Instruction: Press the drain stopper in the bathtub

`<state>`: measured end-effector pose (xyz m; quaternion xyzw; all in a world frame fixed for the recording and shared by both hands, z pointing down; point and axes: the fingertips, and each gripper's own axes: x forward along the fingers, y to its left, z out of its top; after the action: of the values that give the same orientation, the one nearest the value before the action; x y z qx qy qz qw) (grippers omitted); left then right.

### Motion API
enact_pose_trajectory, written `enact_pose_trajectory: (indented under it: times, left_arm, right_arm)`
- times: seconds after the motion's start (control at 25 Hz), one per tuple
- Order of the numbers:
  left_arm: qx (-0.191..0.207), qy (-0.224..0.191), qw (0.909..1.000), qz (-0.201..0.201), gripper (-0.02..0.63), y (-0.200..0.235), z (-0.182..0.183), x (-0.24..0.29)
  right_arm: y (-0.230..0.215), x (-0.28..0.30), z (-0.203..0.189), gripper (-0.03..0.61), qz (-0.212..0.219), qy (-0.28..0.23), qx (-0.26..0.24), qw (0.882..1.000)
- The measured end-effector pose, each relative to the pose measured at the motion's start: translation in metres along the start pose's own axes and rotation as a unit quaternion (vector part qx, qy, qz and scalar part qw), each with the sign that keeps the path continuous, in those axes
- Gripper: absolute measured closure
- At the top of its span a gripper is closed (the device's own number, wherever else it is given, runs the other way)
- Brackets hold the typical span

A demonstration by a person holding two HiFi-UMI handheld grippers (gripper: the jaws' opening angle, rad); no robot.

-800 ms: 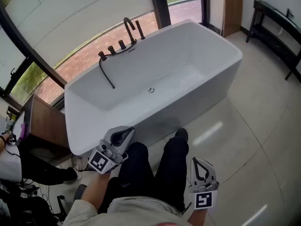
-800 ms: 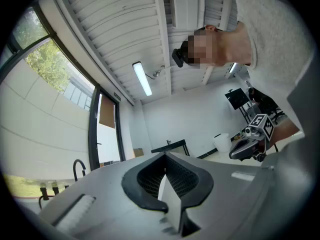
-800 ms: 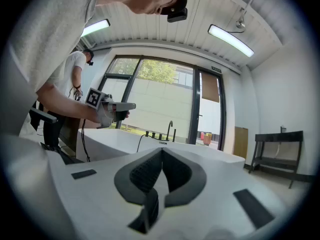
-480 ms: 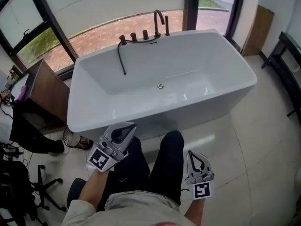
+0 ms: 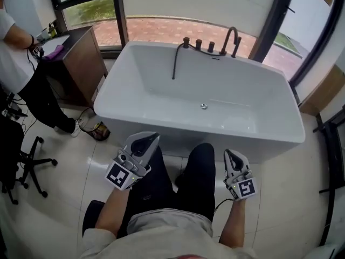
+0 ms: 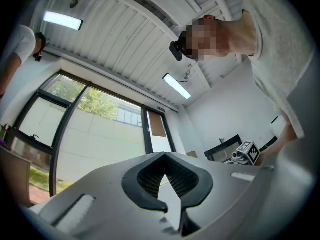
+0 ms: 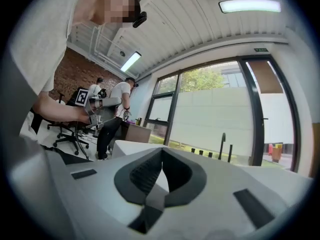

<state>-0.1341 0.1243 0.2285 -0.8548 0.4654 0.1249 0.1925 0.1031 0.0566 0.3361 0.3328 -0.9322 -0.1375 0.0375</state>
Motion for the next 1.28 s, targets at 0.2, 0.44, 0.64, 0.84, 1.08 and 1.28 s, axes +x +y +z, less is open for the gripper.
enact_pose_trajectory:
  times: [0.2,0.44,0.64,0.84,1.08,1.28]
  left_arm:
    - [0.023,0.007,0.9983,0.052,0.608,-0.010,0.002,0.000]
    - [0.030,0.019,0.9975,0.061,0.608,-0.031,-0.013,0.027]
    - [0.031,0.039,0.9971,0.057,0.608,-0.037,-0.016,0.052]
    - [0.033,0.075,0.9950,0.057,0.607,-0.020,-0.034,0.059]
    - [0.076,0.117,0.9889,0.052,0.607,0.027,-0.078,0.084]
    - [0.108,0.135,0.9836,0.051,0.608,0.067,-0.122,0.111]
  right_arm:
    - [-0.007,0.028,-0.014,0.578,0.083,-0.012,0.014,0.996]
    - [-0.040,0.003,-0.023,0.578,0.100,-0.002,0.018,0.995]
    - [-0.078,-0.020,-0.020,0.578,0.080,-0.009,0.030,0.996]
    - [-0.093,-0.022,-0.015,0.578,0.063,-0.014,0.024,0.998]
    - [-0.127,-0.026,0.031,0.578,0.085,0.039,-0.055,0.994]
    - [-0.190,0.013,0.078,0.578,0.145,0.135,-0.188,0.962]
